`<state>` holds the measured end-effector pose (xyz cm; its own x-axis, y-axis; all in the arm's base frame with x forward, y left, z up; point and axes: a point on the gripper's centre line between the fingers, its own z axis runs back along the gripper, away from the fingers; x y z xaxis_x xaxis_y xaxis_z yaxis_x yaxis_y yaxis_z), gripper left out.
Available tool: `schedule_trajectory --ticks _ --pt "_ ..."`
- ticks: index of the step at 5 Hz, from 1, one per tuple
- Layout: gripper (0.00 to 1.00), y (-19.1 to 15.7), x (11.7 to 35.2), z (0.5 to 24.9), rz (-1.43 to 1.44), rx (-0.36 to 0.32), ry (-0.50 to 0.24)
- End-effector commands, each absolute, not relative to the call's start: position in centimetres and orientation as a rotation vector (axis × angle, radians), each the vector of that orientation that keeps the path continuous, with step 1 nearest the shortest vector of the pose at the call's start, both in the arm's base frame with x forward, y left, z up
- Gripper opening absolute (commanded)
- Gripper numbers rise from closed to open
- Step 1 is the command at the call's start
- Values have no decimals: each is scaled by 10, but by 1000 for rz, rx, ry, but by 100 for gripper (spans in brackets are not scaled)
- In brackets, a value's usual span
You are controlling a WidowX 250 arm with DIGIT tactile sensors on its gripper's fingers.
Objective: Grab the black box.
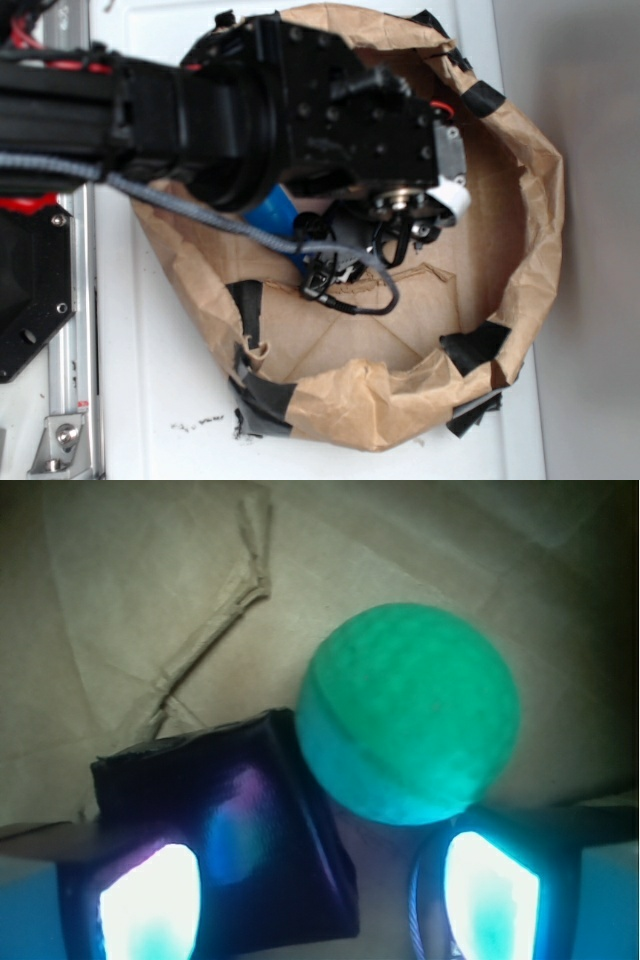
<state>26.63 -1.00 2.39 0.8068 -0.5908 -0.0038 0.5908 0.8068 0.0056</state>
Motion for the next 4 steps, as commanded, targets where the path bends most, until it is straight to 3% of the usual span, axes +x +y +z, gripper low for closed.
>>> schedule_trajectory --ticks 1,2,3,4 --pt "100 -50 227 20 -749 -24 13" --pt "100 -50 234 9 -720 0 36" --pt "0 -44 247 9 -670 -7 44" --pt "0 -26 262 42 -511 -68 -44"
